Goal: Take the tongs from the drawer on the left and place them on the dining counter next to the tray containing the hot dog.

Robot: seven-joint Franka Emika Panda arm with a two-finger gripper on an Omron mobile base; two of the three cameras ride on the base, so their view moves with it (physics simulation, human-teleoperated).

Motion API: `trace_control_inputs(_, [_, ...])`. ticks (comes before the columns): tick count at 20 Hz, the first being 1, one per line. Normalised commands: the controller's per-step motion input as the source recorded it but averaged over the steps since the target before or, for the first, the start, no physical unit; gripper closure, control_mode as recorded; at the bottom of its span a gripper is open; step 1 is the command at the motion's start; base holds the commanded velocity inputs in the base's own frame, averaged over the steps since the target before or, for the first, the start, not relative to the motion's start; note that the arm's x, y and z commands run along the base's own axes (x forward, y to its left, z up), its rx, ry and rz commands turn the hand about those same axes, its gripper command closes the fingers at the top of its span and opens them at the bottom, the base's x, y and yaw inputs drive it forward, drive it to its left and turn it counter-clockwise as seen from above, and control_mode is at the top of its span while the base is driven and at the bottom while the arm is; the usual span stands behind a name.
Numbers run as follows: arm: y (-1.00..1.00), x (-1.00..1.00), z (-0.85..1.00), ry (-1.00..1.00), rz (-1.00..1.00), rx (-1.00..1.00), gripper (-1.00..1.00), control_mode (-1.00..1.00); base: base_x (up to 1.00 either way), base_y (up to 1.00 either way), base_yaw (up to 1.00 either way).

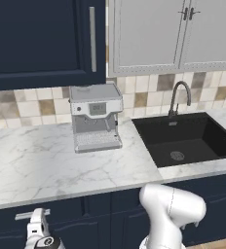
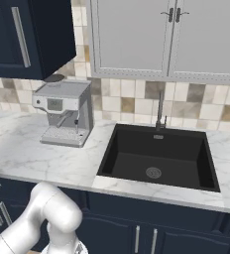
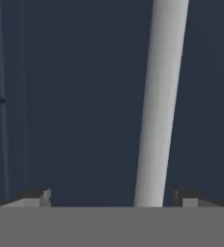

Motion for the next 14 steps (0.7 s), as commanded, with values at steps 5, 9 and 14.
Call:
trace_control_inputs(5, [0.12, 0.06, -0.03, -0.01, 0.0, 0.0, -1.0, -1.0, 0.0, 0.0, 0.0])
trace_control_inputs(9, [0.01, 0.07, 0.0, 0.0, 0.0, 0.0, -1.0, -1.0, 0.0, 0.0, 0.0])
trace_control_inputs(14, [0.0, 0.27, 0.0, 0.02, 0.0, 0.0, -1.0, -1.0, 0.0, 0.0, 0.0])
